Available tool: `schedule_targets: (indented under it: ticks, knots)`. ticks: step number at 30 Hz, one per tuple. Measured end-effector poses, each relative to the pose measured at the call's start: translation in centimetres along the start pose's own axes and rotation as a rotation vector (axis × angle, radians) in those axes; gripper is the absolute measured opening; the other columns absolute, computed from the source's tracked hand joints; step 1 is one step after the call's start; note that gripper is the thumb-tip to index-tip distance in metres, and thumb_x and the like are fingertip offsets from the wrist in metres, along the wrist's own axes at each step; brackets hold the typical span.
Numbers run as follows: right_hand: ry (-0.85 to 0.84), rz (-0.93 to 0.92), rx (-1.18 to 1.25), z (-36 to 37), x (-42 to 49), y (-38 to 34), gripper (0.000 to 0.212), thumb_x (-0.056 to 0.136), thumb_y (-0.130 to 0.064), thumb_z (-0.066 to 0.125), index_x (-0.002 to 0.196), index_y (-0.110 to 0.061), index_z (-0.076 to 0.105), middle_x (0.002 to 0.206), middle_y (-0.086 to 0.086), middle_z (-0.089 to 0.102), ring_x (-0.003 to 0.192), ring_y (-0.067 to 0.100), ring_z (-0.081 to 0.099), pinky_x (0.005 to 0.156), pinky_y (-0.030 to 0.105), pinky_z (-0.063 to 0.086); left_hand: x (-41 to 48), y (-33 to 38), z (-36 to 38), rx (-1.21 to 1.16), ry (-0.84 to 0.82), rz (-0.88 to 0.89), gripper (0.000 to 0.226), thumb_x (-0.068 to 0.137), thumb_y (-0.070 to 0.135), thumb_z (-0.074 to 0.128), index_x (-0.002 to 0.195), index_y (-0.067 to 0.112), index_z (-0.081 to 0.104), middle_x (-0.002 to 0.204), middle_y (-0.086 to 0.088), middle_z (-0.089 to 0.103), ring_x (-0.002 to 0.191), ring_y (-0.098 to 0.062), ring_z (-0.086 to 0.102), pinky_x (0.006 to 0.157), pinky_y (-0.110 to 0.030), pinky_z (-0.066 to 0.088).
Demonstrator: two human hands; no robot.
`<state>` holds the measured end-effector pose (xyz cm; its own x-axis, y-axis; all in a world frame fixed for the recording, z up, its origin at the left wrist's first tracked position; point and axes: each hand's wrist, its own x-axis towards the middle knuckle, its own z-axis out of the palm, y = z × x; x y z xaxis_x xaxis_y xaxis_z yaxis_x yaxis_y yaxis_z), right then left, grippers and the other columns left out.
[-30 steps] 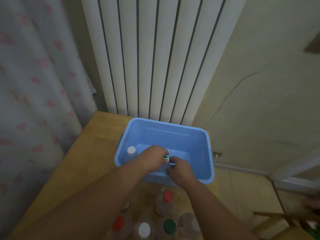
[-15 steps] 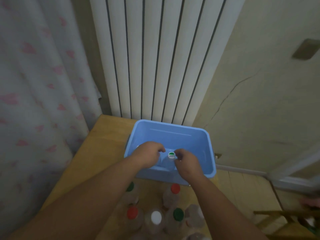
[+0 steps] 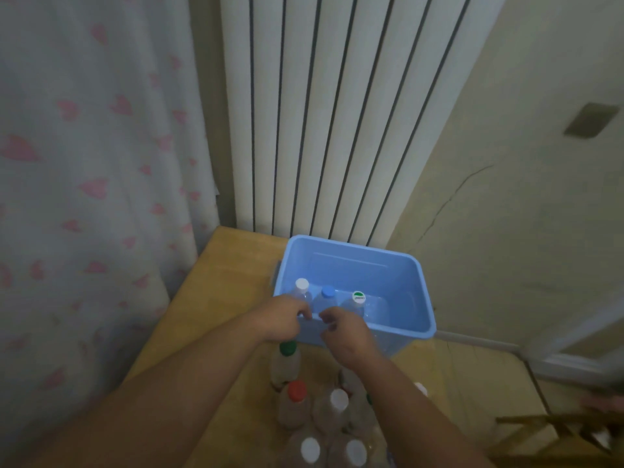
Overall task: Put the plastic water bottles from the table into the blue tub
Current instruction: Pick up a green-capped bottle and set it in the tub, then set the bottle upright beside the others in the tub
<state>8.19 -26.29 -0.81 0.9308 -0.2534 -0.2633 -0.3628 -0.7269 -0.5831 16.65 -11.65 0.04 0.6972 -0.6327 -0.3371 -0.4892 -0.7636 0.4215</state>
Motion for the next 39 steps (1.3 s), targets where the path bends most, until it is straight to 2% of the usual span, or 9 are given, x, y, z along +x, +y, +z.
schedule_targets:
  ticks: [4,10,13,17,23,27,33,35,39]
  knots:
    - [-0.123,0.069,-0.065,1.3,-1.0,0.4,0.041,0.086,-0.020,0.061,0.127,-0.018,0.058,0.128,0.002,0.061,0.116,0.018,0.057,0.092,0.022,0.040,-0.5,-0.7,2.6,0.112,-0.100,-0.023,0.066,0.077,0.026,0.075,0.138,0.030,0.049,0.139,-0.005,0.049,0.120,-0.023,0.054,0.092,-0.029,0.047]
    - [-0.121,0.142,-0.109,1.4,-2.3,1.9,0.038,0.085,-0.022,0.059,0.123,-0.026,0.060,0.125,-0.001,0.062,0.116,0.021,0.057,0.093,0.026,0.044,-0.9,-0.7,4.5,0.124,0.008,-0.041,0.020,0.080,0.017,0.069,0.100,0.019,0.068,0.107,-0.007,0.066,0.099,-0.023,0.063,0.073,-0.027,0.046]
    - [-0.066,0.172,0.021,1.0,-2.4,2.4,0.036,0.084,-0.018,0.060,0.119,-0.024,0.063,0.121,0.001,0.064,0.110,0.024,0.060,0.084,0.029,0.051,-1.0,-0.1,2.1,0.090,0.083,-0.032,0.020,0.080,0.026,0.069,0.099,0.018,0.070,0.104,-0.004,0.067,0.097,-0.021,0.063,0.073,-0.026,0.047]
    - [0.031,0.141,0.196,-0.3,-2.3,1.5,0.038,0.084,-0.002,0.055,0.119,-0.013,0.063,0.120,0.005,0.065,0.115,0.021,0.059,0.096,0.027,0.044,-1.7,2.3,-5.1,-0.029,0.243,0.041,0.027,0.082,0.033,0.070,0.107,0.023,0.069,0.100,0.006,0.063,0.086,-0.010,0.056,0.067,-0.023,0.044]
    - [0.114,-0.083,0.436,-3.5,-3.2,-1.8,0.064,0.069,-0.002,0.068,0.125,-0.029,0.053,0.117,-0.010,0.063,0.109,0.008,0.058,0.083,0.023,0.049,-3.6,6.9,-15.0,-0.169,0.461,0.203,0.027,0.082,0.041,0.069,0.104,0.024,0.072,0.100,0.006,0.063,0.094,-0.014,0.060,0.082,-0.030,0.050]
    - [0.255,-0.146,0.503,-6.0,-3.6,-3.3,0.061,0.072,-0.025,0.079,0.122,-0.039,0.047,0.113,-0.020,0.060,0.105,0.001,0.058,0.086,0.027,0.051,-3.8,9.2,-18.0,-0.258,0.537,0.265,0.030,0.085,0.040,0.068,0.110,0.023,0.071,0.110,0.006,0.065,0.099,-0.012,0.060,0.085,-0.027,0.048]
    - [0.427,-0.112,0.448,-9.5,-2.3,-3.7,0.063,0.074,-0.045,0.075,0.127,-0.031,0.045,0.115,-0.011,0.059,0.099,0.010,0.059,0.082,0.034,0.053,-1.8,13.0,-17.6,-0.218,0.525,0.344,0.032,0.087,0.041,0.066,0.114,0.025,0.068,0.115,0.005,0.066,0.102,-0.012,0.059,0.088,-0.028,0.046]
    - [0.473,-0.082,0.408,-10.6,-1.3,-2.7,0.065,0.070,-0.044,0.077,0.125,-0.028,0.048,0.118,-0.007,0.061,0.102,0.014,0.060,0.083,0.037,0.053,-0.6,14.2,-16.8,-0.207,0.508,0.370,0.030,0.087,0.039,0.066,0.114,0.025,0.067,0.115,0.004,0.066,0.103,-0.014,0.059,0.089,-0.030,0.047]
    - [0.476,-0.017,0.454,-12.5,0.1,0.3,0.067,0.074,-0.033,0.077,0.132,-0.024,0.045,0.118,-0.005,0.058,0.099,0.015,0.058,0.067,0.025,0.048,2.6,16.0,-14.7,-0.170,0.486,0.397,0.031,0.087,0.036,0.068,0.116,0.022,0.066,0.115,0.000,0.066,0.105,-0.017,0.059,0.089,-0.028,0.045]
